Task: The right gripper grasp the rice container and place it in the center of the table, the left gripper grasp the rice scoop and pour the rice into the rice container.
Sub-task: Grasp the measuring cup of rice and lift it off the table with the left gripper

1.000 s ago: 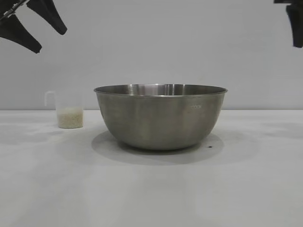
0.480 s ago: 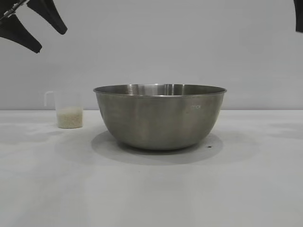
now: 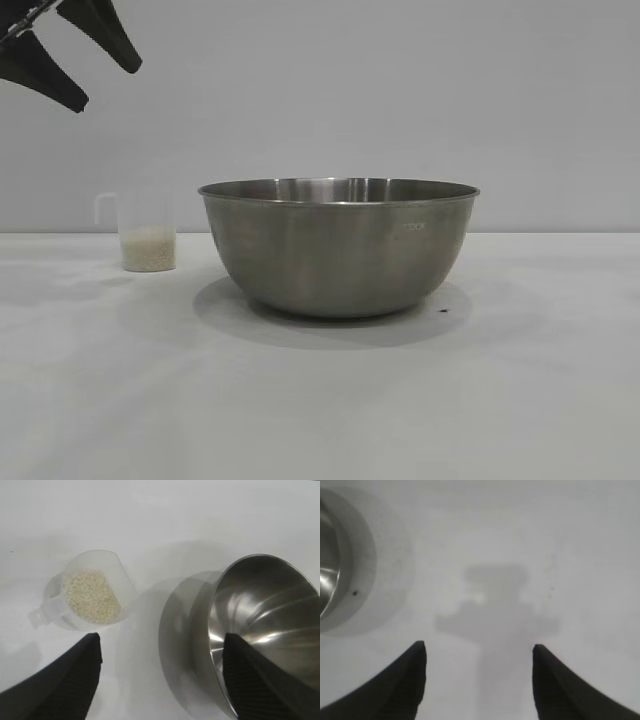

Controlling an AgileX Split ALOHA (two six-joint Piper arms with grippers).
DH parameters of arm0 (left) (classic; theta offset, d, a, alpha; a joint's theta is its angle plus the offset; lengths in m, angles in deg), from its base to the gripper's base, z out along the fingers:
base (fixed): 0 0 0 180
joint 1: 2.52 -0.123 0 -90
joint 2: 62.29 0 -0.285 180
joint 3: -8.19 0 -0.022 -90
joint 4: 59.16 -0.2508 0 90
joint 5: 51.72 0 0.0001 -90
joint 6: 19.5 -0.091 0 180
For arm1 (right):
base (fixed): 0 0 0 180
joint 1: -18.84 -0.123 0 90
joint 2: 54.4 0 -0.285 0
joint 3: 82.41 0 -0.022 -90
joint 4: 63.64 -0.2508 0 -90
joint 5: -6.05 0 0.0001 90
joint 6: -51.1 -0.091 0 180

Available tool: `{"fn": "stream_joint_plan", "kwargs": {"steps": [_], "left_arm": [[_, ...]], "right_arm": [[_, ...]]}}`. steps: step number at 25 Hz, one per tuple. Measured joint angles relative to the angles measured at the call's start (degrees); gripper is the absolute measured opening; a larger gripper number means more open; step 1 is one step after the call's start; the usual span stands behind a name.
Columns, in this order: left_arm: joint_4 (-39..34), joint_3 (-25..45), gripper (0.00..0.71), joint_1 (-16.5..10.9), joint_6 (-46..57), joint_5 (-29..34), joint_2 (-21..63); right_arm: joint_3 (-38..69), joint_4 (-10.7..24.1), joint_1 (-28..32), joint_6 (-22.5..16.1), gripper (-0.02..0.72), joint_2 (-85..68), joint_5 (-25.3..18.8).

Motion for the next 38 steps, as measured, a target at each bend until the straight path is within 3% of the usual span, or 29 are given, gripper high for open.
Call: {"fn": "stream_joint_plan", "kwargs": {"steps": [9, 18, 31, 38], "left_arm": [[0.00, 0.00, 0.451, 0.00, 0.00, 0.00, 0.00], [0.00, 0.00, 0.451, 0.00, 0.00, 0.00, 0.00], [0.00, 0.00, 0.451, 0.00, 0.00, 0.00, 0.00], [0.00, 0.00, 0.451, 0.00, 0.00, 0.45, 0.00]], "right_arm": [[13.59, -0.24, 0.00, 0.68, 0.403, -18.86, 0.58], [26.58, -3.04, 0.00, 3.33, 0.403, -36.40, 1.34], [44.41, -3.72, 0.00, 3.33, 0.403, -55.41, 0.14], [47.69, -3.72, 0.00, 2.01, 0.403, -59.02, 1.88]]}}
